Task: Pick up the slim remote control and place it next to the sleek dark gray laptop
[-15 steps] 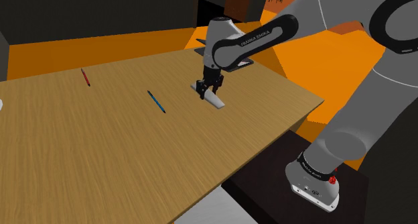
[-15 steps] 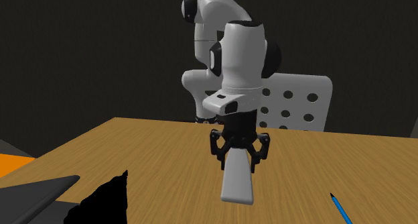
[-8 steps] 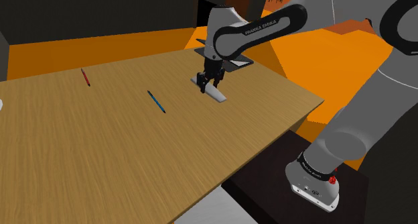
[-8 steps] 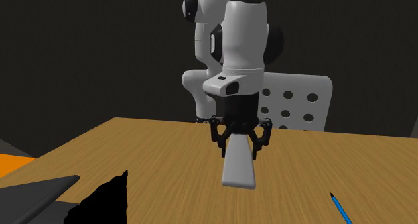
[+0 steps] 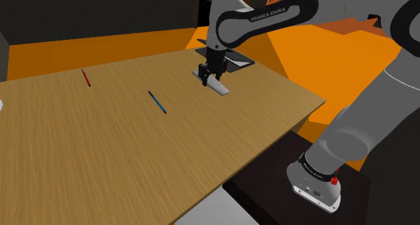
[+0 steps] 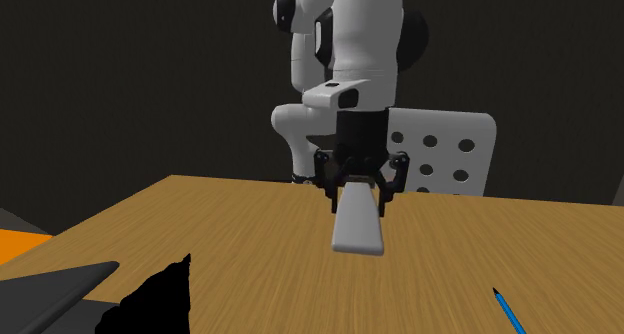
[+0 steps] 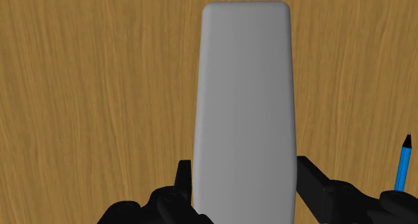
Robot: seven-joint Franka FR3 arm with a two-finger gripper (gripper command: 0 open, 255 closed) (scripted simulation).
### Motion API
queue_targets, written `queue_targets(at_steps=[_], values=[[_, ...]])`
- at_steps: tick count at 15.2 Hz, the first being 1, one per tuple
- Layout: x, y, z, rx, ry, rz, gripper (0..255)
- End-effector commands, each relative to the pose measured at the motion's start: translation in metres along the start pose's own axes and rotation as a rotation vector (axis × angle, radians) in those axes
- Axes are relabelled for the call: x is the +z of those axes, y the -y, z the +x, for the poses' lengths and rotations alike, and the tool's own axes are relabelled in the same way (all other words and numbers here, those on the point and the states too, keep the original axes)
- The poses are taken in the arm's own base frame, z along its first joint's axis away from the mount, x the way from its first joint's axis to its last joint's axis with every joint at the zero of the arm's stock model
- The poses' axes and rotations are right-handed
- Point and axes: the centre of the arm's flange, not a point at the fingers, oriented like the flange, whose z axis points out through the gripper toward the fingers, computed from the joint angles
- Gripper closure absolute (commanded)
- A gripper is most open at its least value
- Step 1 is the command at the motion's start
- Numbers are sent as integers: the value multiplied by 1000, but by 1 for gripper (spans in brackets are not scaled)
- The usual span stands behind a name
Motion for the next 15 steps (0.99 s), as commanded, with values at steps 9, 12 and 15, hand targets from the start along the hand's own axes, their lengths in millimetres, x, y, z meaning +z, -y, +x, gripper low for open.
queue_targets(at_steps=[9, 12, 15], values=[[-53, 1, 0, 0, 0, 0, 255], [-57, -25, 4, 0, 0, 0, 255], [-57, -65, 11, 0, 0, 0, 255]])
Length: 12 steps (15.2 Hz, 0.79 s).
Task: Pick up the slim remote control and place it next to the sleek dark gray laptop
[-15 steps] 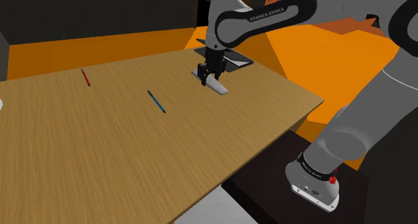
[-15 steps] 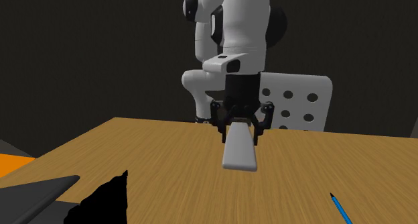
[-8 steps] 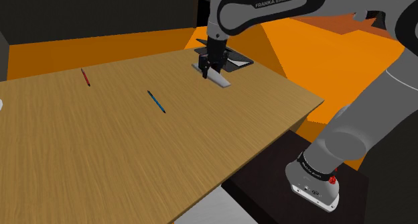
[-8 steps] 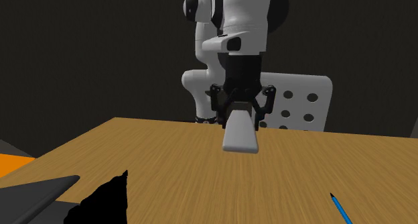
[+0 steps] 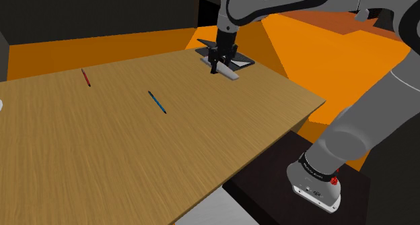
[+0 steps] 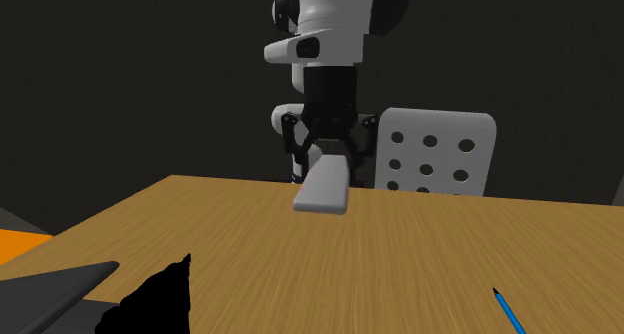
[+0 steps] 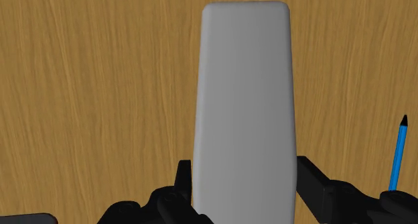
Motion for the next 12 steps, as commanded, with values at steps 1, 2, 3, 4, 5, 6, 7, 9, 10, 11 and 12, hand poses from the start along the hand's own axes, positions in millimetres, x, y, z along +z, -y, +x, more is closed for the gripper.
queue_targets(at_steps=[1, 2, 3, 4, 5, 6, 7, 9, 10, 11, 12], values=[[0, -30, 6, -2, 0, 0, 255], [0, -43, 8, -2, 0, 0, 255], [0, -56, 10, -2, 0, 0, 255], [0, -69, 12, -2, 0, 0, 255], [-1, -82, 14, -2, 0, 0, 255], [-1, -95, 17, -2, 0, 0, 255], [-1, -108, 19, -2, 0, 0, 255], [-1, -134, 23, -2, 0, 0, 255], [-1, -147, 25, -2, 0, 0, 255], [-1, -160, 27, -2, 0, 0, 255], [-1, -173, 29, -2, 0, 0, 255]])
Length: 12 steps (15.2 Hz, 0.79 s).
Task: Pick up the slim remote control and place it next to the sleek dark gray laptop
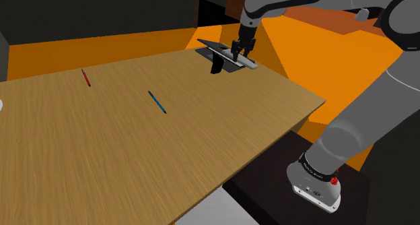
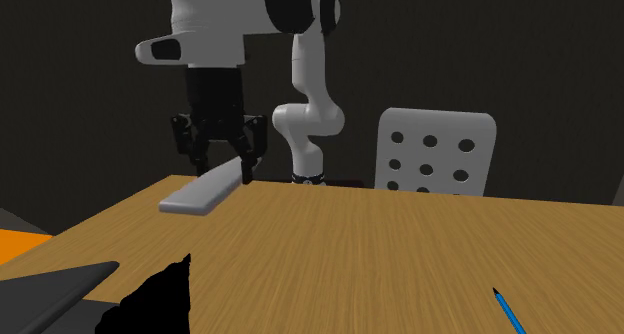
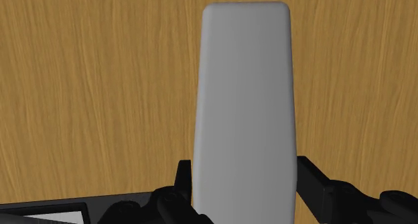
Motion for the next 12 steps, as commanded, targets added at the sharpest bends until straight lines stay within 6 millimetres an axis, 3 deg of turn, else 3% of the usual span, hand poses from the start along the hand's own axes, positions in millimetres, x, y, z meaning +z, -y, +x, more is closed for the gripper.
queue_targets(at_steps=[1, 12], values=[[-2, -25, 3, -2, 0, 0, 255], [-4, -168, 26, -2, 0, 0, 255]])
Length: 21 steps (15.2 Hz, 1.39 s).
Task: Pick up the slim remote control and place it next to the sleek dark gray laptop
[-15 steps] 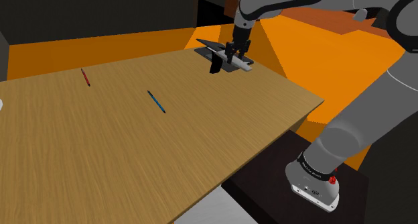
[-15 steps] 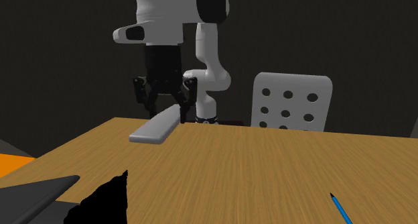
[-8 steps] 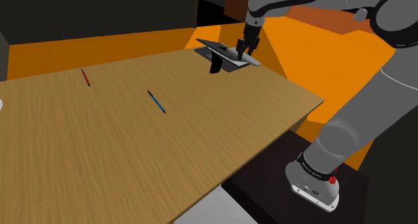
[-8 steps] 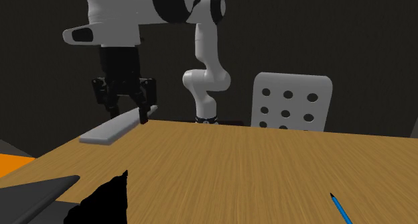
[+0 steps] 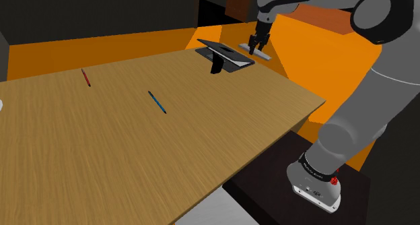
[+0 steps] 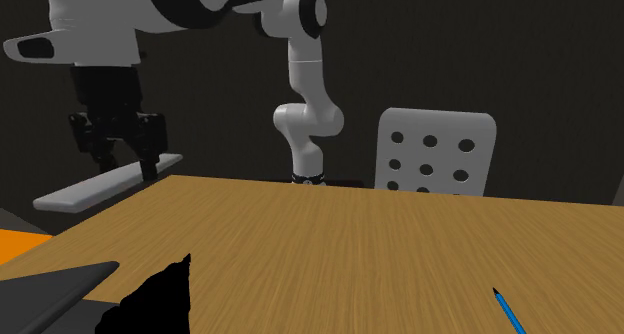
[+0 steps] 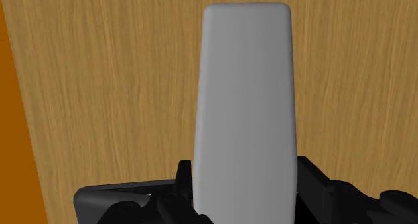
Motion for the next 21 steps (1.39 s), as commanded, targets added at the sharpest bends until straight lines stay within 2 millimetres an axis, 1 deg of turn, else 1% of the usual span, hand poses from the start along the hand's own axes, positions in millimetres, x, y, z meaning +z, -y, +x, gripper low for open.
queue_targets(at_steps=[1, 9, 10, 21], values=[[-1, -30, 6, -2, 0, -1, 255], [-2, -134, 23, -2, 0, -1, 255], [-2, -144, 24, -2, 0, -1, 255], [56, -144, 24, -2, 0, -1, 255]])
